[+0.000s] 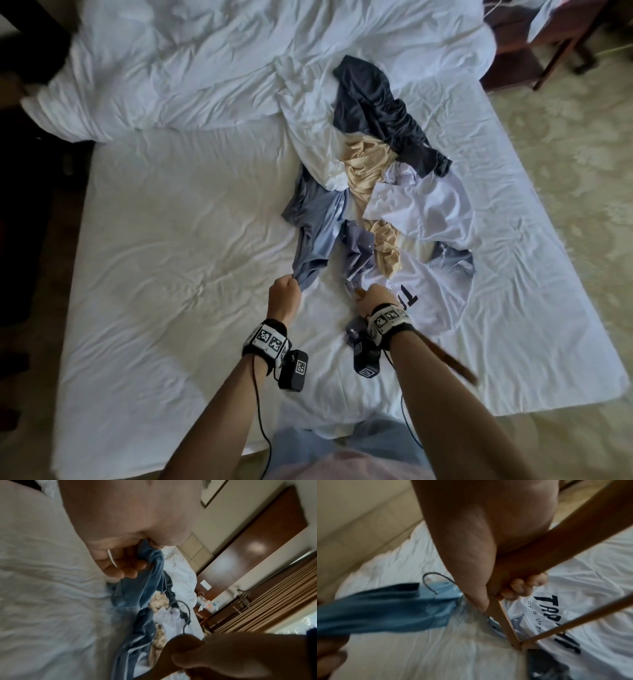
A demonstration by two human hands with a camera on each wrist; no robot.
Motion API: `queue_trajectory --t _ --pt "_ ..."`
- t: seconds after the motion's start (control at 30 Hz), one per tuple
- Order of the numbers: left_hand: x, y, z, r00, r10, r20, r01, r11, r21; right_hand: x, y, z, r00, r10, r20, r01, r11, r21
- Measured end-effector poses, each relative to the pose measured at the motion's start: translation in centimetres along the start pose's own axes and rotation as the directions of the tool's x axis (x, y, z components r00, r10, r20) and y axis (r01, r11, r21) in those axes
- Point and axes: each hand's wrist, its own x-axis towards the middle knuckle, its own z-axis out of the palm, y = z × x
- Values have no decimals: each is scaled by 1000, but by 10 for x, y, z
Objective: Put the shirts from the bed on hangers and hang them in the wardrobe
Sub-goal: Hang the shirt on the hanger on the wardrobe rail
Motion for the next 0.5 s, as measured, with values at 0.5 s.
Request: queue_trajectory --t 0.5 --pt "-150 124 -111 966 195 -167 -253 606 -754 -88 30 -1 962 -89 -258 261 572 777"
